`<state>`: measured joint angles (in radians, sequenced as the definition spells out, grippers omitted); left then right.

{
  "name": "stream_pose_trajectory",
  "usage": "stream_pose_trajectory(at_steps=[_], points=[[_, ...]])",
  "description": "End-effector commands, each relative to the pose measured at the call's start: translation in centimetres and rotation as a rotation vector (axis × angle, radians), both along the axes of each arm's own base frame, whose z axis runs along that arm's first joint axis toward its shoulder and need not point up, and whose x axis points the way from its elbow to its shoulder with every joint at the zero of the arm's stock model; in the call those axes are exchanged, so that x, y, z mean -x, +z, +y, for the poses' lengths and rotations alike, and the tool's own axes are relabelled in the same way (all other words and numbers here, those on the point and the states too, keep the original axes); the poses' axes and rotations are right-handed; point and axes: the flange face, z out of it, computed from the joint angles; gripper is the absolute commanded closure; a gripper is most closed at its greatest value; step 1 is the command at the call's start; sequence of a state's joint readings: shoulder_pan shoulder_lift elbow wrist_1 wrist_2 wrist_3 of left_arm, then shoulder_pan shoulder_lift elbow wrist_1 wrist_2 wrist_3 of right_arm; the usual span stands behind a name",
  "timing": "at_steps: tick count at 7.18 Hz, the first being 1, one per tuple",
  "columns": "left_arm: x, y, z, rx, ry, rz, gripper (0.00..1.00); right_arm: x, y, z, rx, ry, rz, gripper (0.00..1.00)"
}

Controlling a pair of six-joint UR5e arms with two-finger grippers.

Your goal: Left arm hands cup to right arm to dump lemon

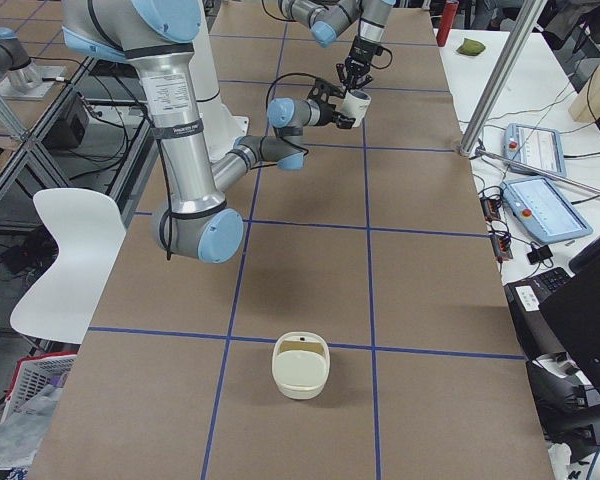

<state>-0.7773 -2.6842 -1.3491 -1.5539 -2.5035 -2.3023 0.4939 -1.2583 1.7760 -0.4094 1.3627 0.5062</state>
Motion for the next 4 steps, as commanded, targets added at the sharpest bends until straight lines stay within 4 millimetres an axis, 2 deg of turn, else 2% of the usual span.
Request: stream_pose_trajectory(at_steps=[1, 4], points=[[-0.1, -0.7, 1.0, -0.003, 0.006, 0.011, 1.0, 0.0, 0.2, -0.1, 0.004, 0.011, 0.006, 0.01], [-0.3, -1.6, 2.3, -0.002, 0.014, 0.023, 1.0, -0.1, 0.1, -0.2, 0.005, 0.013, 0.003, 0.01]])
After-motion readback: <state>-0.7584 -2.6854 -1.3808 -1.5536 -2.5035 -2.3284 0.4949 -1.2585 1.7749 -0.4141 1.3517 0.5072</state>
